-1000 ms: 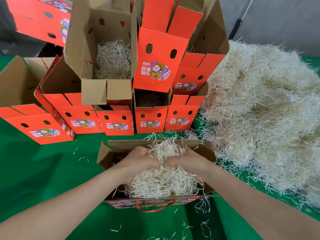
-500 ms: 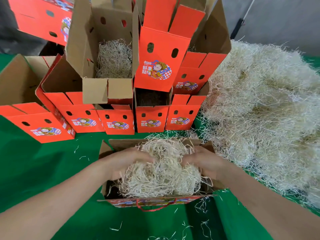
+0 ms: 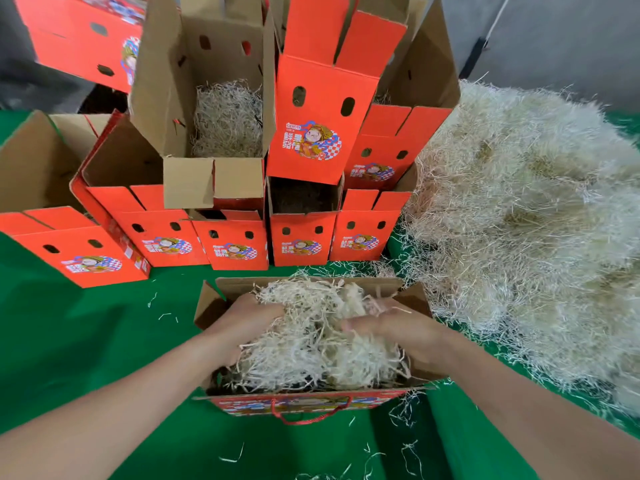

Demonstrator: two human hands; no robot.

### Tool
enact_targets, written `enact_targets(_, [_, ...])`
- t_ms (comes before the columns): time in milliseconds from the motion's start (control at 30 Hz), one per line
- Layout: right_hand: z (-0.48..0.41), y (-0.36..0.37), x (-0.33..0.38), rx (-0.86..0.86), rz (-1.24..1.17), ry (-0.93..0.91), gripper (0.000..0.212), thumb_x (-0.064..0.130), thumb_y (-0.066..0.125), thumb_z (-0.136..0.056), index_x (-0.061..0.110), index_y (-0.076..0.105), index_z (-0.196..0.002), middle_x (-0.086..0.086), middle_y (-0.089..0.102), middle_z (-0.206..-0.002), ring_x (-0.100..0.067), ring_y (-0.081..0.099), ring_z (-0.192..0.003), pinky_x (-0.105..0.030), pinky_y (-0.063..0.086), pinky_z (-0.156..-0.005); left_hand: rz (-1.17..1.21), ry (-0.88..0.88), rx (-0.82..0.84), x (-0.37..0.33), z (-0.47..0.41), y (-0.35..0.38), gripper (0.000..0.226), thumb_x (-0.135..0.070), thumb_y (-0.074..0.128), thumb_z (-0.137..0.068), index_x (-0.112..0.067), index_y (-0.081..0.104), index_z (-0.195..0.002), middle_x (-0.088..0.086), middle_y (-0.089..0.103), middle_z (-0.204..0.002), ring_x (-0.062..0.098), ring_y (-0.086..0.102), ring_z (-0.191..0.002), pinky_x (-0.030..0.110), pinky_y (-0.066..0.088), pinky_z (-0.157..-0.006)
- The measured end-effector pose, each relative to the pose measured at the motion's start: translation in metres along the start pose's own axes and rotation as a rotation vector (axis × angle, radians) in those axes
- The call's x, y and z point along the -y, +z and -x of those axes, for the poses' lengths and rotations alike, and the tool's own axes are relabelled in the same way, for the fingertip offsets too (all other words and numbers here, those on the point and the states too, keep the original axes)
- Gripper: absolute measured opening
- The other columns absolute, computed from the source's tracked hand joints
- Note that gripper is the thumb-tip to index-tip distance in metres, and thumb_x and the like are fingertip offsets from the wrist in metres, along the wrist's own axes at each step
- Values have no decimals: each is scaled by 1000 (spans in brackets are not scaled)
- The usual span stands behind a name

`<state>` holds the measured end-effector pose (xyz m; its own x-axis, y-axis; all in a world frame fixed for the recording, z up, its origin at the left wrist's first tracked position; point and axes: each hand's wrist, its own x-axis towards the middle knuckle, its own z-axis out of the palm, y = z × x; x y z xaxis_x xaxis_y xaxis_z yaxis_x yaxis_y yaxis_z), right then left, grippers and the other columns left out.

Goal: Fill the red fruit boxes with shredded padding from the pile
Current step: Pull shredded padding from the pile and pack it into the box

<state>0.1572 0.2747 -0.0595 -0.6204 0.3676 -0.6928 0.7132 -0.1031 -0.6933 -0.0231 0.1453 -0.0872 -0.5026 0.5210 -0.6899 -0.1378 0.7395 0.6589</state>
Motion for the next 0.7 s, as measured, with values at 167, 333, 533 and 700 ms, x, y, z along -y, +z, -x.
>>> enact_targets(167, [-17, 29, 9, 70, 187, -84, 25, 28, 75, -73, 29, 61, -94, 12, 71, -91, -2, 66, -86, -31, 48, -95, 406, -102, 524, -15, 19, 4, 20, -1, 63, -67, -3, 59, -87, 11, 63, -74, 24, 64, -62, 29, 51, -57])
enact_targets(333, [-15, 14, 7, -122, 101, 17, 32, 27, 65, -79, 23, 47, -106, -22, 46, -131, -38, 41, -125, -47, 36, -101, -12, 75, 372, 3, 13, -16, 33, 16, 61, -72, 1, 57, -102, 16, 62, -105, 24, 58, -96, 22, 41, -77])
enact_targets(533, [-31, 31, 2, 33, 109, 54, 77, 31, 74, -65, 9, 43, -132, -6, 51, -130, -25, 44, -124, -39, 28, -107, -150, 86, 229, 8, 7, 8, 34, 4, 61, -69, -6, 51, -100, 12, 58, -104, 21, 51, -97, 29, 41, -87])
enact_targets(700, [-20, -1, 0, -97, 227, 69, 49, 34, 74, -73, 15, 49, -110, -9, 60, -108, -27, 61, -105, -32, 49, -87, -210, 162, 135, 11, 0, -11, 24, 0, 57, -72, -5, 55, -96, 7, 52, -93, 16, 51, -77, 26, 40, -66])
